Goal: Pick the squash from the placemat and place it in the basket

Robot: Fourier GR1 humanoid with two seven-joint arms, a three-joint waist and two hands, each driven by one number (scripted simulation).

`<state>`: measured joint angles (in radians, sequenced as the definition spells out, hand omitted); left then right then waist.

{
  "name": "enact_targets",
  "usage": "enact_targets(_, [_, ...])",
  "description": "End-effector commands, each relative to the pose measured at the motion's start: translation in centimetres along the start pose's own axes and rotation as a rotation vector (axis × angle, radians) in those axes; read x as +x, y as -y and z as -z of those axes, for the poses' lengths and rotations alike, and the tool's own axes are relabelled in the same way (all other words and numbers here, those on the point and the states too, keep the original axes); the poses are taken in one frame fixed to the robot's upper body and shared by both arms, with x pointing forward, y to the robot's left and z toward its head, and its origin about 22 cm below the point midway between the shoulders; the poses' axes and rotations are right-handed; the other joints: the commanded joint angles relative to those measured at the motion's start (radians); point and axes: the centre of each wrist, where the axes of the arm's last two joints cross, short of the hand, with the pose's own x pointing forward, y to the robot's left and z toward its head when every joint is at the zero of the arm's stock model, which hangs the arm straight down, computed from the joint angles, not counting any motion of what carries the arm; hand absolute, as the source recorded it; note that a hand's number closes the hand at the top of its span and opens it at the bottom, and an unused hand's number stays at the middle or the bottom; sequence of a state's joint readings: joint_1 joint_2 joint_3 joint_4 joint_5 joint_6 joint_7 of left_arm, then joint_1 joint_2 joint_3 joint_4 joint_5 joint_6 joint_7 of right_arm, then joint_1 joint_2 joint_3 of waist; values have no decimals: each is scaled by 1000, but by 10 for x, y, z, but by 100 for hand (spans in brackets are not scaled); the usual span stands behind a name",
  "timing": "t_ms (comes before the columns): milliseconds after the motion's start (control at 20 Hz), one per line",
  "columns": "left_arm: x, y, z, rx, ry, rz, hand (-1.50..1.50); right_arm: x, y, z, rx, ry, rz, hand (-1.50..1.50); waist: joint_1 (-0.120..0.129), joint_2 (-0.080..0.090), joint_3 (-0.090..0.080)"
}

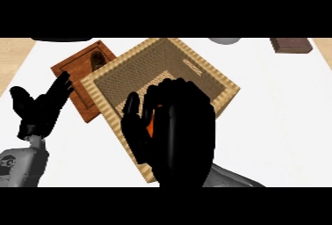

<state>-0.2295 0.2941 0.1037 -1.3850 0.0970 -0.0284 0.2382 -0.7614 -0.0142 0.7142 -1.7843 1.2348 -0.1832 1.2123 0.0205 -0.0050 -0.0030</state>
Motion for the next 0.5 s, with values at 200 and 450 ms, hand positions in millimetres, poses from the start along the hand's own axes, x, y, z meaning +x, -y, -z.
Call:
enact_targets(200, [-12,-6,-5,5,9,2,0,9,-11,25,-19,-219,51,150,2,5,2])
enact_targets(450, [-5,8,-3,7,10,-11,0,-28,-22,30,-111,-383,57,-150,-9,3,3])
